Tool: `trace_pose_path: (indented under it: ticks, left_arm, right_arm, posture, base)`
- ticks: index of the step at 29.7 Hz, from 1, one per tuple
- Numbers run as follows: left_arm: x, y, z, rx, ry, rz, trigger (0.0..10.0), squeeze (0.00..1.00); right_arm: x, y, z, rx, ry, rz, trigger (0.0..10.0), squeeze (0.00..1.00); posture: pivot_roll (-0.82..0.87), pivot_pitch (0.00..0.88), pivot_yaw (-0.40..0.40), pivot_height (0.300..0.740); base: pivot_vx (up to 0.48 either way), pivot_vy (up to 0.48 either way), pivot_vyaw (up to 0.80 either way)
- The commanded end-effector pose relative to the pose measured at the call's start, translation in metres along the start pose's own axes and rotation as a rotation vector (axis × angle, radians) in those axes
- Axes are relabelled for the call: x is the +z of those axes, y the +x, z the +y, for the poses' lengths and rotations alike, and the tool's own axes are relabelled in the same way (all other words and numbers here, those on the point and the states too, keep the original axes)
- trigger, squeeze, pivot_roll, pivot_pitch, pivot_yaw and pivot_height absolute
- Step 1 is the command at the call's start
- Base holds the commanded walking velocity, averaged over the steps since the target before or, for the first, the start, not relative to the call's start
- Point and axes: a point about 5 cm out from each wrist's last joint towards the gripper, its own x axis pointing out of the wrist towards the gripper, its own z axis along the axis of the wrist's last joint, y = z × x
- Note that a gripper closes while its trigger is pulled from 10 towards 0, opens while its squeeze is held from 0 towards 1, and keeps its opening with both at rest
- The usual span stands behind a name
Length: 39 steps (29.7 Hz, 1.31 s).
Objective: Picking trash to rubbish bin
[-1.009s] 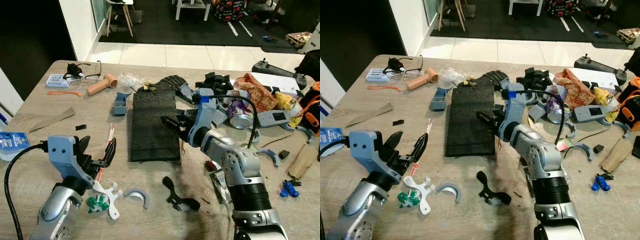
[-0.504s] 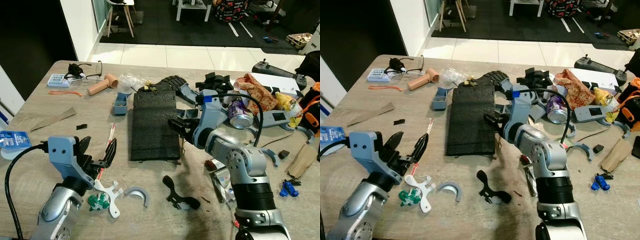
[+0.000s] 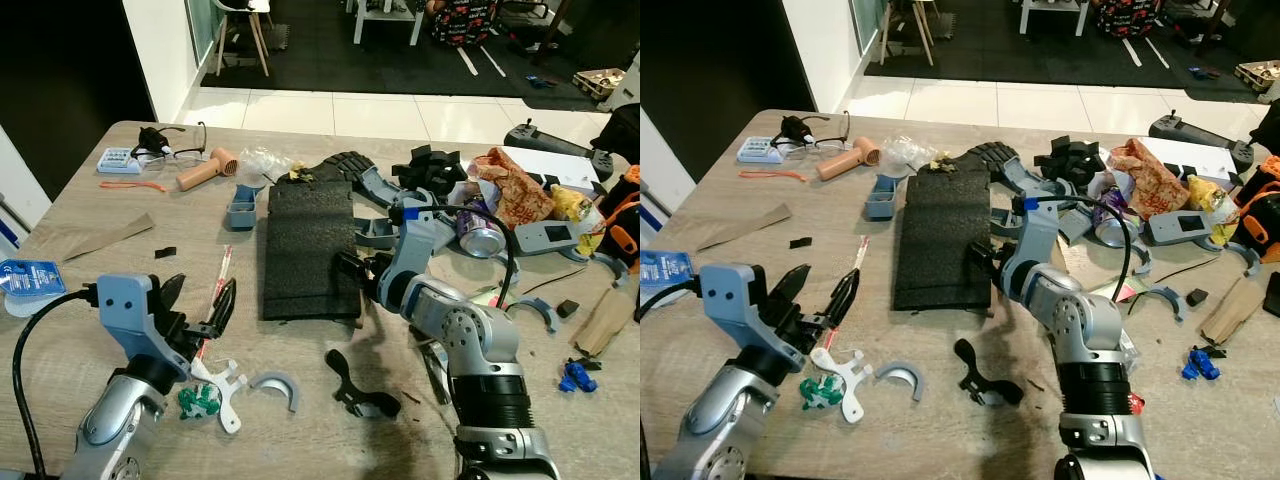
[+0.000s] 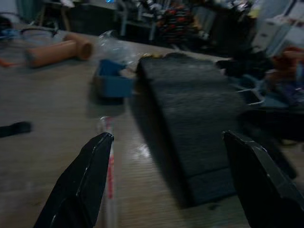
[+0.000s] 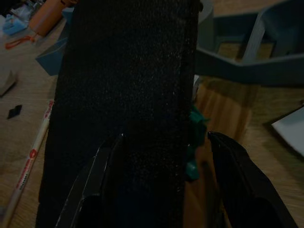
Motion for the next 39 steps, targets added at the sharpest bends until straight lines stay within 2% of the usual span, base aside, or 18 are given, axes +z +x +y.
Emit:
trace_pose_path:
  ticks: [1,8,10,13,15,20,28,30,31,34,39]
  left_arm:
    - [0.001,-0.002,-0.002,-0.038,0.008,0.008,10.0,0.00]
    - [0.001,-0.003,-0.003,-0.059,0.006,0.007,10.0,0.00]
    - [0.002,-0.003,-0.004,-0.074,0.005,0.005,10.0,0.00]
    - [0.002,-0.003,-0.005,-0.083,0.004,0.003,10.0,0.00]
    - [0.002,-0.003,-0.005,-0.090,0.005,0.002,10.0,0.00]
    - [0.001,-0.002,-0.005,-0.095,0.005,0.001,10.0,0.00]
    - [0.000,0.000,-0.004,-0.097,0.004,0.001,10.0,0.00]
    - [0.000,0.001,-0.003,-0.096,0.003,0.002,10.0,0.00]
    - [0.000,0.001,-0.003,-0.096,0.003,0.002,10.0,0.00]
    - [0.000,0.003,-0.003,-0.094,0.002,0.003,10.0,0.00]
    - [-0.001,0.003,-0.001,-0.085,-0.004,0.006,10.0,0.00]
  right_arm:
    - [-0.005,0.002,-0.002,-0.003,0.048,-0.001,10.0,0.00]
    - [-0.011,0.005,0.002,0.034,0.128,0.014,10.0,0.00]
    - [-0.024,0.007,0.006,0.058,0.129,0.101,10.0,0.00]
    - [-0.028,0.008,0.008,0.071,0.135,0.114,10.0,0.00]
    - [-0.031,0.009,0.010,0.089,0.140,0.122,0.0,0.00]
    - [-0.031,0.008,0.011,0.104,0.146,0.118,0.0,0.00]
    - [-0.001,0.003,0.019,0.234,0.152,-0.033,0.0,0.00]
    - [0.015,-0.003,0.021,0.294,0.158,-0.113,0.0,0.00]
    - [0.015,-0.003,0.021,0.294,0.158,-0.113,0.0,0.00]
    - [0.033,-0.012,0.022,0.356,0.168,-0.210,0.0,0.00]
    - [0.048,-0.020,0.019,0.376,0.178,-0.306,0.0,0.00]
  posture:
    - [-0.09,0.000,-0.039,0.740]
    - [-0.09,0.000,-0.038,0.740]
    - [-0.09,0.000,-0.038,0.740]
    - [-0.09,0.000,-0.037,0.740]
    - [-0.09,0.000,-0.037,0.740]
    - [-0.09,0.000,-0.036,0.740]
    - [-0.10,0.000,-0.036,0.740]
    - [-0.11,0.000,-0.035,0.740]
    - [-0.11,0.000,-0.035,0.740]
    - [-0.11,0.000,-0.035,0.740]
    - [-0.11,0.000,-0.034,0.740]
  base:
    - [0.000,0.000,0.00]
    - [0.000,0.000,0.00]
    - [0.000,0.000,0.00]
    - [0.000,0.000,0.00]
    - [0.000,0.000,0.00]
    - [0.000,0.000,0.00]
    - [0.000,0.000,0.00]
    - [0.000,0.000,0.00]
    - [0.000,0.000,0.00]
    - [0.000,0.000,0.00]
    - [0.000,0.000,0.00]
